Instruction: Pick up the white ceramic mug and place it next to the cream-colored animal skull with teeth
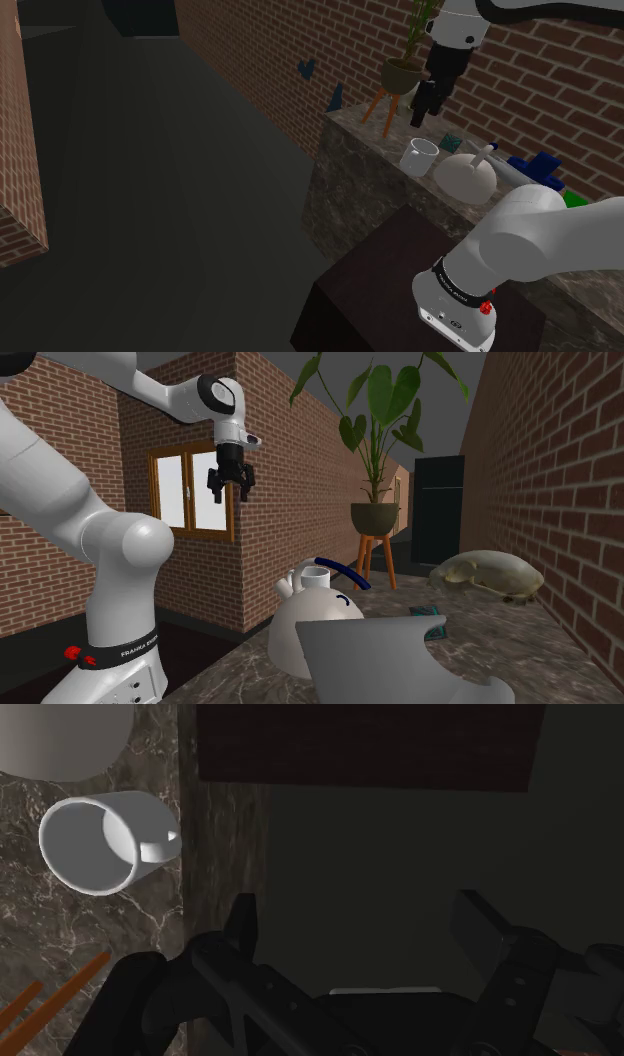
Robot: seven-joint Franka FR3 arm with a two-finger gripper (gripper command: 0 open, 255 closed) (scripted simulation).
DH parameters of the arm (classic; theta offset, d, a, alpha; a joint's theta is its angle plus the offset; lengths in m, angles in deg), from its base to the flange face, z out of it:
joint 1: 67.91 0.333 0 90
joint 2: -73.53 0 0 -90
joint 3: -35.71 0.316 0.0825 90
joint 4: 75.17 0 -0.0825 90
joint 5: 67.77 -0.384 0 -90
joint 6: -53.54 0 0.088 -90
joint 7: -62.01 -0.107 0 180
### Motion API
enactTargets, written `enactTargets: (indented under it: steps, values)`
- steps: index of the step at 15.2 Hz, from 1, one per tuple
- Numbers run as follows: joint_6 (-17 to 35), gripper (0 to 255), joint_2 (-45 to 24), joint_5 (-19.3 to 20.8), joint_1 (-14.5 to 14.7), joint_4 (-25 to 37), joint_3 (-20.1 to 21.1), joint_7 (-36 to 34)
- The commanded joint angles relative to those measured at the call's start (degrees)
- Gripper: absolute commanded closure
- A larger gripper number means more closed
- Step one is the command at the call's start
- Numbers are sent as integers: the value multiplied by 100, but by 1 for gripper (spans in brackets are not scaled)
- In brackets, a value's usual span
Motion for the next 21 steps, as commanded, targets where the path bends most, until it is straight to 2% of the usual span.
enactTargets:
  steps: [1, 11, 16, 21]
  values:
    - [0, 0, 0, 0, 0, 0, 0, 0]
    - [1255, 0, -291, 913, -373, -633, -1409, 1537]
    - [1987, 0, -839, 1234, -475, -629, -2171, 2309]
    - [2745, 0, -1637, 1320, -428, -408, -2975, 3137]
